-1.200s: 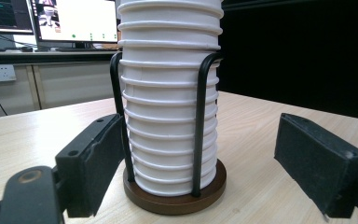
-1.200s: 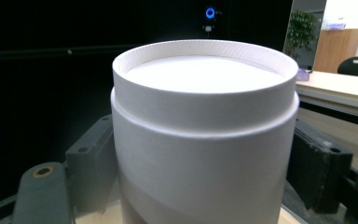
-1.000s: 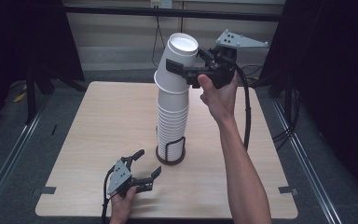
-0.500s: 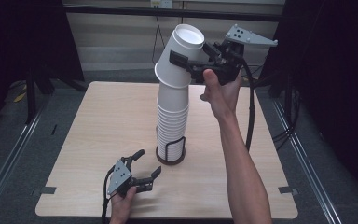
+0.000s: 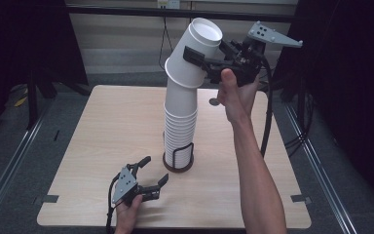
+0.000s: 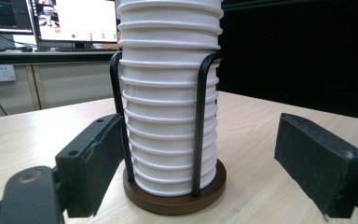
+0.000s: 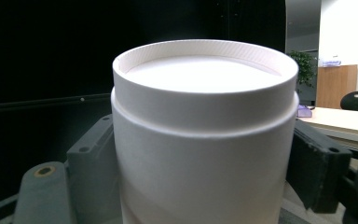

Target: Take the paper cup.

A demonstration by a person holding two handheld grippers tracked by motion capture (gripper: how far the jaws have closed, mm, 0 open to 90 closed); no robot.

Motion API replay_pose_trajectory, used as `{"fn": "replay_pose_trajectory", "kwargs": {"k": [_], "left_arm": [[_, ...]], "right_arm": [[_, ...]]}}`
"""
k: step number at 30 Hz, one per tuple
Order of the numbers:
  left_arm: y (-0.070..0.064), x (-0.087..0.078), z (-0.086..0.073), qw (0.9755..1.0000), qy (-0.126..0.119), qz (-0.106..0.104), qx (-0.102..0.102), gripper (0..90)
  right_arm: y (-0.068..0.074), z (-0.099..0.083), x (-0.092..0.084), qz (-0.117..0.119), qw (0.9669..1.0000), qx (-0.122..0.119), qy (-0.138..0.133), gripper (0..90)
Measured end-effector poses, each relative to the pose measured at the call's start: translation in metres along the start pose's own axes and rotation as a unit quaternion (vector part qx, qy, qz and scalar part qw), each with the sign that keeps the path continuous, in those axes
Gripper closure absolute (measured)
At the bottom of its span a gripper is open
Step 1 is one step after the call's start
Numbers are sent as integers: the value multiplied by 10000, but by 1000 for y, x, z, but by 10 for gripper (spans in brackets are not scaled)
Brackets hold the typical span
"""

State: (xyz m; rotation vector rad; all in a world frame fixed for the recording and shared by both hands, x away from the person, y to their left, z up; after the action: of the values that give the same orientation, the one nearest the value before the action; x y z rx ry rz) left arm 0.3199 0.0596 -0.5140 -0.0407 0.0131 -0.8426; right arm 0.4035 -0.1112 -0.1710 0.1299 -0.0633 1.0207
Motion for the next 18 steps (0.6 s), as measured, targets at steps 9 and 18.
{"fn": "replay_pose_trajectory", "kwargs": {"k": [9, 18], "left_arm": [[0, 0, 0, 10000, 0, 0, -2, 155], [0, 0, 0, 10000, 0, 1, 0, 155]], "right_arm": [[-2, 6, -11, 50, 9999, 33, -96, 210], [-6, 11, -28, -66, 9998, 46, -197, 211]]}}
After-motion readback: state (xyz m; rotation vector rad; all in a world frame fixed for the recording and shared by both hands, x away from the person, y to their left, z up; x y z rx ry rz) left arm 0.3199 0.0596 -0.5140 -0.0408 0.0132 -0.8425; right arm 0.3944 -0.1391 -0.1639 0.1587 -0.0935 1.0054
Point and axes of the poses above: each handheld gripper's, and its own axes: x roughly forward along the jaws, z roughly out of its top, y roughly to its left, the point moved 7 cm from there along x, roughly forward along the jaws, and after that the axes turned 1 degree about z, right-handed, at the moved point
